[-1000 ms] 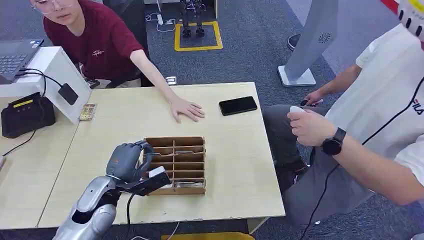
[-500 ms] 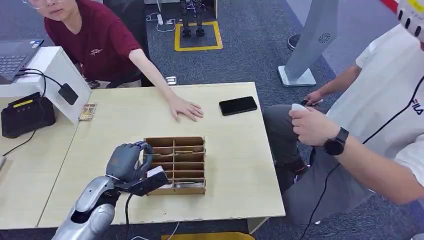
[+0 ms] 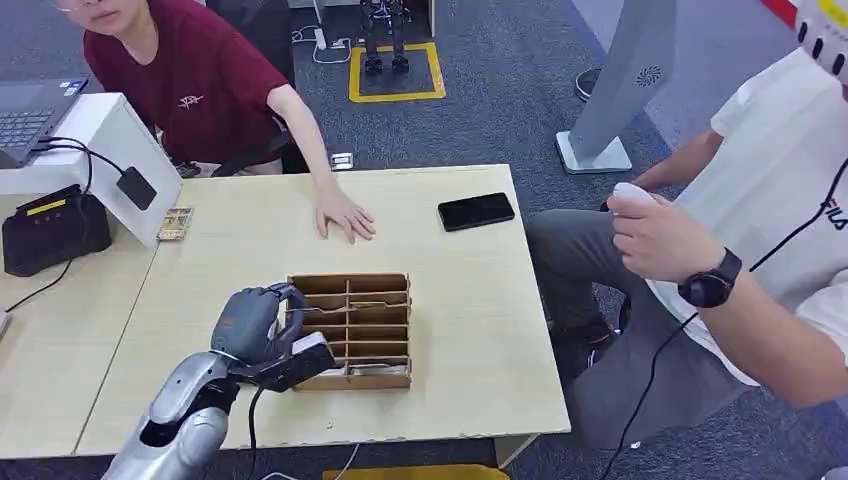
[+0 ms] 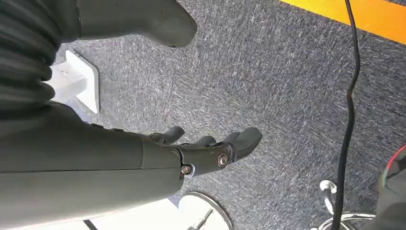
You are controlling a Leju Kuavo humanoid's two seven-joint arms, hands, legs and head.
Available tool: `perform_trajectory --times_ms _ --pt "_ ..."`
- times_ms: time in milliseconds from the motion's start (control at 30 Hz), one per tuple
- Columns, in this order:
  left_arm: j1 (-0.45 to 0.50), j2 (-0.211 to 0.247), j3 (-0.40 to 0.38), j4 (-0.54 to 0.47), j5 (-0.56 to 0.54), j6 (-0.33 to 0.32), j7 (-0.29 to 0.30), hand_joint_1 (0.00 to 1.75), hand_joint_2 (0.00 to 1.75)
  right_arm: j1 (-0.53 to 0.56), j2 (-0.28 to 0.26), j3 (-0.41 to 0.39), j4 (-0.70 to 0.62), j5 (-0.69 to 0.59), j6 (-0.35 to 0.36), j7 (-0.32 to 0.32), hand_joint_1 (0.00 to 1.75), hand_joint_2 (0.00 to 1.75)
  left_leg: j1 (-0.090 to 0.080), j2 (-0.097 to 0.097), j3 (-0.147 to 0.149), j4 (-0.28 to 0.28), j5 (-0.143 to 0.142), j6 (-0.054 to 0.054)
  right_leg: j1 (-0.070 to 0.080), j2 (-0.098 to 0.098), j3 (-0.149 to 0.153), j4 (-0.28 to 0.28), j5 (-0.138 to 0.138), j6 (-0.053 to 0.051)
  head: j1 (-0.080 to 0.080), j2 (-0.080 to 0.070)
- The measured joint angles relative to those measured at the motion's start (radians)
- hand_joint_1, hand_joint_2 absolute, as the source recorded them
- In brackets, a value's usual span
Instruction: Pass the card to the sensor for recognition and then transmit it.
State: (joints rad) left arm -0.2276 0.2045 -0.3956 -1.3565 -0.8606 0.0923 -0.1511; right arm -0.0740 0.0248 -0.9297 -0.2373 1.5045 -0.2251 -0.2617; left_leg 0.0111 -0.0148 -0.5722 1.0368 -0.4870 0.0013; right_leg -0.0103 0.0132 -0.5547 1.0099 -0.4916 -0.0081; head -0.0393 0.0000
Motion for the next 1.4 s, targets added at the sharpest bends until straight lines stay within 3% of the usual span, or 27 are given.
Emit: perform_trajectory --times_ms 333,633,1400 --pt "0.017 0.021 0.016 -0.146 0.059 0.002 -0.027 1.75 1.75 0.007 0.0 0.0 0.0 -0.002 -0.005 -0.011 0.0 1.75 0.0 0.0 0.0 0.0 0.0 0.0 0.0 0.0 0.0 0.0 0.0 0.0 0.0 0.0" --pt "0.03 0.024 0.017 -0.212 0.071 0.005 -0.04 1.75 1.75 0.01 0.0 0.0 0.0 -0.002 -0.007 -0.011 0.0 1.75 0.0 0.0 0.0 0.0 0.0 0.0 0.0 0.0 0.0 0.0 0.0 0.0 0.0 0.0" --pt "0.032 0.026 0.056 -0.265 0.09 0.021 -0.046 1.75 1.75 0.013 0.0 0.0 0.0 -0.003 -0.013 -0.014 0.0 1.75 0.0 0.0 0.0 0.0 0.0 0.0 0.0 0.0 0.0 0.0 0.0 0.0 0.0 0.0"
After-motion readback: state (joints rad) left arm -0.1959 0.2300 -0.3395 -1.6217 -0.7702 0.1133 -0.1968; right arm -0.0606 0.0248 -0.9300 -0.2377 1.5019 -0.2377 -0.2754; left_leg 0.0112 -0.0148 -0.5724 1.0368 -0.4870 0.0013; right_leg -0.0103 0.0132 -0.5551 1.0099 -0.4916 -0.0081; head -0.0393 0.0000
